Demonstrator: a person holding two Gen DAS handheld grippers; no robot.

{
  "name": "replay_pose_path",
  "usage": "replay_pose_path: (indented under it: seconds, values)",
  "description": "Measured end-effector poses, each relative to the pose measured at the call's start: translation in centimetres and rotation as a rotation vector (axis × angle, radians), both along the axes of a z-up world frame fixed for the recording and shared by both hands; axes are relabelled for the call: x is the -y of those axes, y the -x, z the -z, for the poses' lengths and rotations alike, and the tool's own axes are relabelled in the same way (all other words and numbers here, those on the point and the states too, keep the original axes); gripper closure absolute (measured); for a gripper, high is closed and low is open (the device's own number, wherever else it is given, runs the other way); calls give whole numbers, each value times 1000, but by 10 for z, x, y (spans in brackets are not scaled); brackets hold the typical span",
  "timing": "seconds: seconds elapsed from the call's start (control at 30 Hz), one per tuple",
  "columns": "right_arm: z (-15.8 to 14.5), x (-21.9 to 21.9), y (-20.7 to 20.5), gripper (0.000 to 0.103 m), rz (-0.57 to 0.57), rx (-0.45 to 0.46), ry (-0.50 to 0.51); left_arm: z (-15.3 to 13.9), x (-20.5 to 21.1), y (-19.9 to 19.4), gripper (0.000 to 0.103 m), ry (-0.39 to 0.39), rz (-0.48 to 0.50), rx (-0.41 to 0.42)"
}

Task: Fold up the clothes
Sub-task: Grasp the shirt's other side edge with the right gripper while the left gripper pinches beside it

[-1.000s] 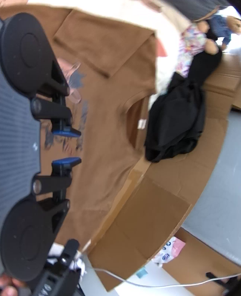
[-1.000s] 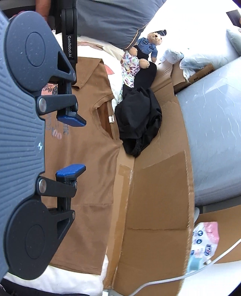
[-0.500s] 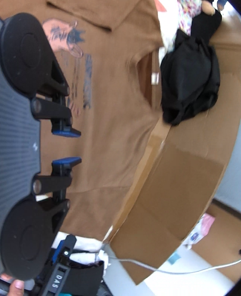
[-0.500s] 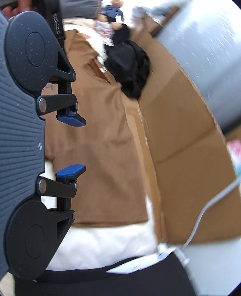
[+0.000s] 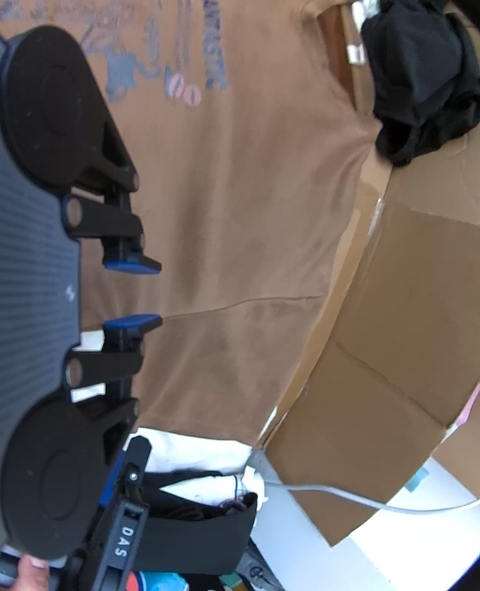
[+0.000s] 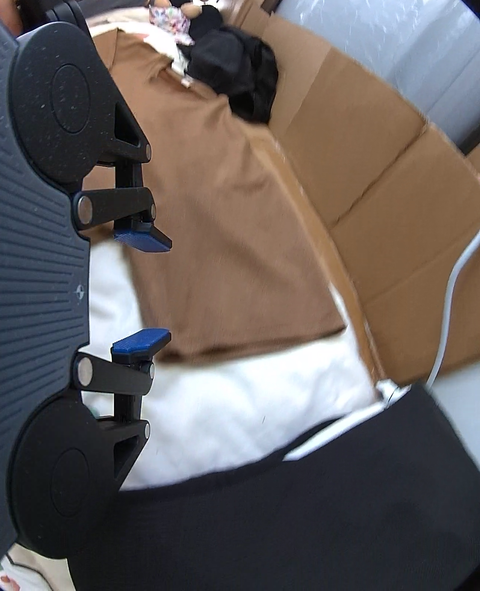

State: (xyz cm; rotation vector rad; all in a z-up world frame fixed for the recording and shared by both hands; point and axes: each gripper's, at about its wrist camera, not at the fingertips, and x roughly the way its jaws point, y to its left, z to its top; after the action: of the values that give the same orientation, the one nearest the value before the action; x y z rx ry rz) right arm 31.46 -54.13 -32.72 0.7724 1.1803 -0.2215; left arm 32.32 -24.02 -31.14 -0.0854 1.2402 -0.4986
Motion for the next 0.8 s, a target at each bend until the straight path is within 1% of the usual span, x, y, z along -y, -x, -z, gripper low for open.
replay_pose_path:
  seconds: [0.1,0.23,0.33,0.43,0.53,0.63,0.8]
  values:
    - [10,3,5,52,18,-40,15,14,0,-2,78,-27,10,-31]
    - [23,3,8,52,45,-79,10,21,4,-4,78,-56,87,-26]
    - [26,3,6,52,96,-86,25,22,8,0,78,-37,103,-28]
    - [30,2,3,52,144,-77,-2,21,15,2,78,-10,119,-31]
    - [36,-2,1,52,193,-79,-24,22,21,1,78,0,132,-23]
    - [42,-8,2,52,240,-97,-52,25,23,-1,78,-6,126,-26]
    - [48,-12,-3,52,251,-113,-67,30,22,-2,78,-28,135,-22]
